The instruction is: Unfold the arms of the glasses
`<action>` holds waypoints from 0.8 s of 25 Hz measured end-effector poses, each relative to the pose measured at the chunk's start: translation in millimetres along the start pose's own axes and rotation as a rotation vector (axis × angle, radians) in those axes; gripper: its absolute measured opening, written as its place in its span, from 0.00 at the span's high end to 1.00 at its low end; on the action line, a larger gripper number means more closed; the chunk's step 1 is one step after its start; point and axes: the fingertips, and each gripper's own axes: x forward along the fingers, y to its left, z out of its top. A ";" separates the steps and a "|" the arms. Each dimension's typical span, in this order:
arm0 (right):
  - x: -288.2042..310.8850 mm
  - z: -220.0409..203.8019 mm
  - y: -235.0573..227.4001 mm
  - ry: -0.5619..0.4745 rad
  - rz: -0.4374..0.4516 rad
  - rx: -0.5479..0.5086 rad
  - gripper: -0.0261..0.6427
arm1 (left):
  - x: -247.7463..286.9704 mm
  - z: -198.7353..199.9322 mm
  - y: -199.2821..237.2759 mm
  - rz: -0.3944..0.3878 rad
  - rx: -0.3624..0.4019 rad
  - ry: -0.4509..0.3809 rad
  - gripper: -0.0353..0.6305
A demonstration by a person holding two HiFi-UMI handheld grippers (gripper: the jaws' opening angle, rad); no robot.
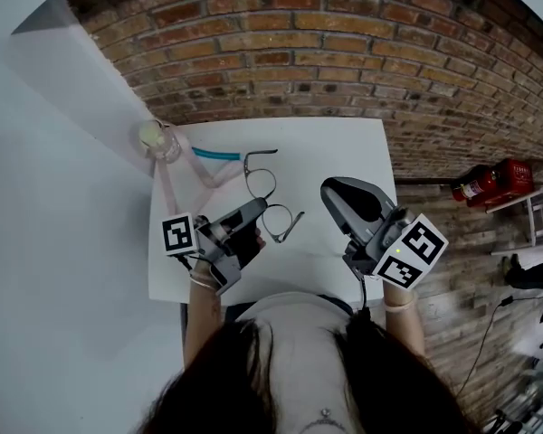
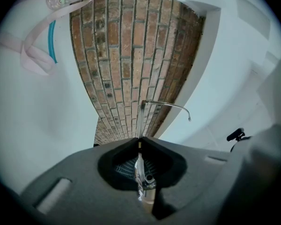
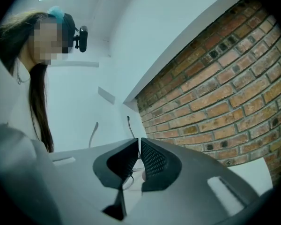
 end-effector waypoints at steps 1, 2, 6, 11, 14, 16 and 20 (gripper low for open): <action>-1.1 -1.2 -2.3 0.003 -0.009 0.002 0.94 | 0.4 -0.9 0.3 0.001 -0.001 0.002 0.91; -2.2 -2.5 -4.7 0.007 -0.020 0.002 0.95 | 0.8 -1.8 0.5 0.002 -0.001 0.004 0.91; -7.1 -9.1 -12.2 0.033 -0.066 -0.023 0.95 | 3.8 -6.8 0.0 -0.001 -0.004 0.014 0.91; -9.5 -19.3 -18.8 0.068 -0.121 -0.066 0.95 | 5.3 -11.3 1.1 -0.009 -0.009 0.023 0.91; -10.2 -23.4 -22.7 0.091 -0.147 -0.088 0.95 | 7.4 -13.4 0.7 -0.009 -0.011 0.028 0.91; -11.0 -24.9 -24.3 0.097 -0.158 -0.092 0.95 | 8.2 -14.7 -0.8 -0.010 -0.015 0.028 0.91; -12.2 -27.8 -25.9 0.094 -0.171 -0.081 0.95 | 6.6 -15.6 -1.4 -0.006 -0.022 0.030 0.91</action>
